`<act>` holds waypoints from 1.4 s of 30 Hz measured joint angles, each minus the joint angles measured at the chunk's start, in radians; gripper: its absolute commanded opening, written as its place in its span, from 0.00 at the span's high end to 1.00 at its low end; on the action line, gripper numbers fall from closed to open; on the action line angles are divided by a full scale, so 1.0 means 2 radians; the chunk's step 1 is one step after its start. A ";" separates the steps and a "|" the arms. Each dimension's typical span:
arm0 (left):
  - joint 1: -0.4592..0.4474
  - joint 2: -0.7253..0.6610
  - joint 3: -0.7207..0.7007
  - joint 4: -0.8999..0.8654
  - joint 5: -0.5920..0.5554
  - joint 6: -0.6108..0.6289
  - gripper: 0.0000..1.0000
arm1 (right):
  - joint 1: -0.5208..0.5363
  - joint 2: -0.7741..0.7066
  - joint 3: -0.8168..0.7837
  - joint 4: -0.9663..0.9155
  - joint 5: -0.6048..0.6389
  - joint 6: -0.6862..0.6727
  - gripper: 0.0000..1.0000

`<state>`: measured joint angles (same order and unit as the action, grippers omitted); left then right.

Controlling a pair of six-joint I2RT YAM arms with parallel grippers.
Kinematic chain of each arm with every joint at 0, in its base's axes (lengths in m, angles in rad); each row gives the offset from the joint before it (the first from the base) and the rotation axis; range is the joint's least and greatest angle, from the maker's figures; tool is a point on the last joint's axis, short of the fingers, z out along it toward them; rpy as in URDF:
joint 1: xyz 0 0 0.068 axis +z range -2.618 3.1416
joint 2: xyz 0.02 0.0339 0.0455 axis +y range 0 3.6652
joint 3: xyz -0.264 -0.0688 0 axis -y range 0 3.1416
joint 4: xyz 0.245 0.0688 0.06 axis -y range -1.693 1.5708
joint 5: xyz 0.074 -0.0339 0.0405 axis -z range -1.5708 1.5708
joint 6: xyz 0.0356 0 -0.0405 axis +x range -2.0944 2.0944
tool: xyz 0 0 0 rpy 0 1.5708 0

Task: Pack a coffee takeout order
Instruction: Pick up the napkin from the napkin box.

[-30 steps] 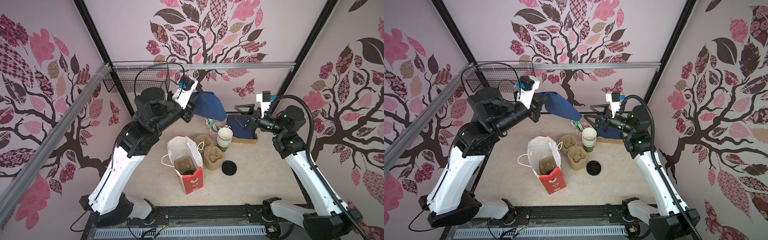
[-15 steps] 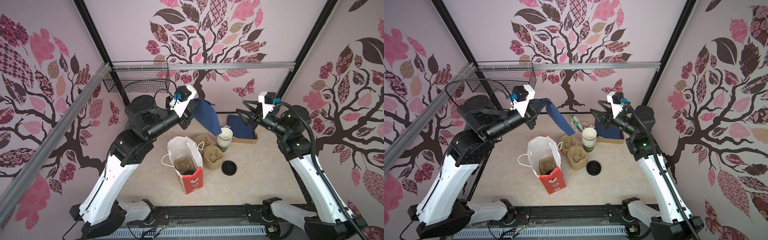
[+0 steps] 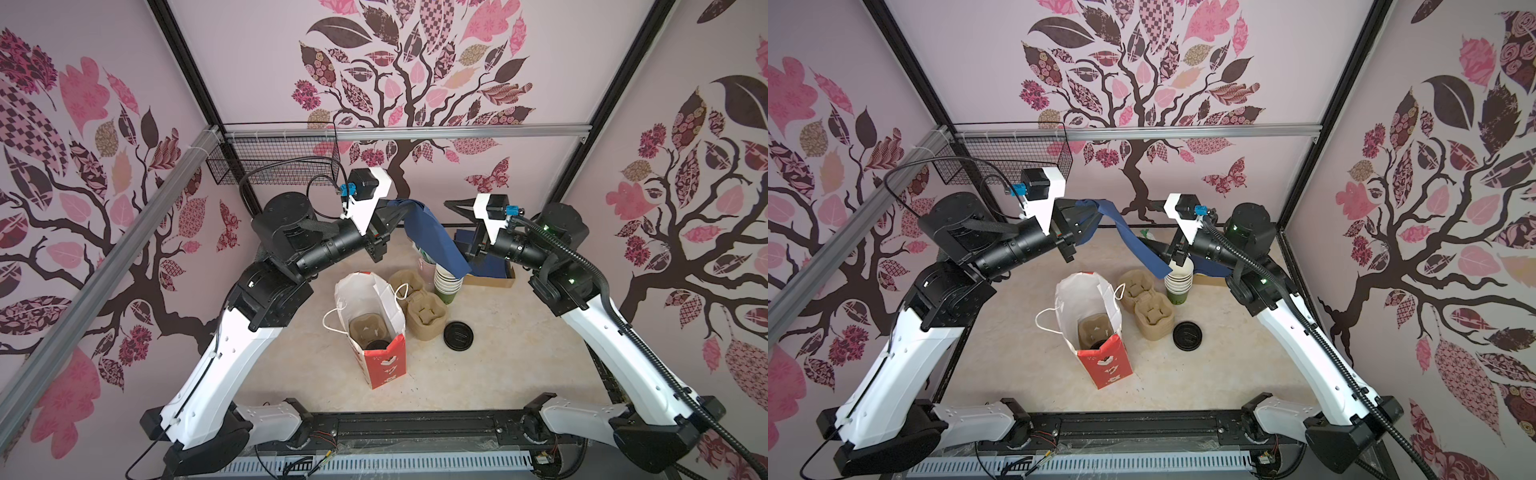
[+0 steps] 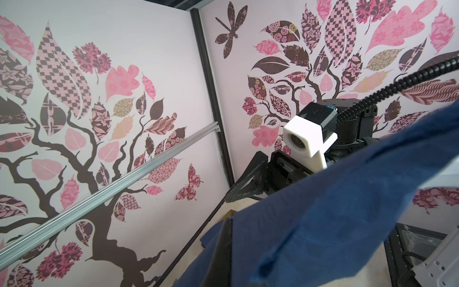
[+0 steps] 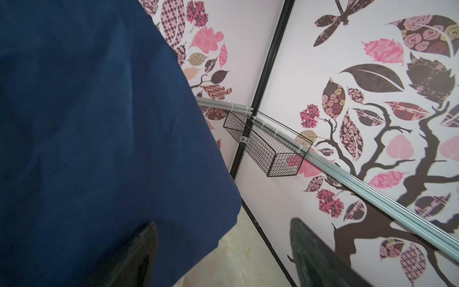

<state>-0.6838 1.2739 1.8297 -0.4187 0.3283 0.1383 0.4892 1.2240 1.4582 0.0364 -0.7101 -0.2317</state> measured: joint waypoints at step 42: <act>0.018 0.007 -0.029 0.044 0.123 -0.148 1.00 | 0.033 0.109 0.102 0.024 -0.188 0.145 0.71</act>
<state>-0.6479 1.2884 1.7718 -0.3305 0.5743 -0.1574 0.5552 1.4429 1.6630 0.0853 -1.0855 0.0589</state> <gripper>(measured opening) 0.051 0.320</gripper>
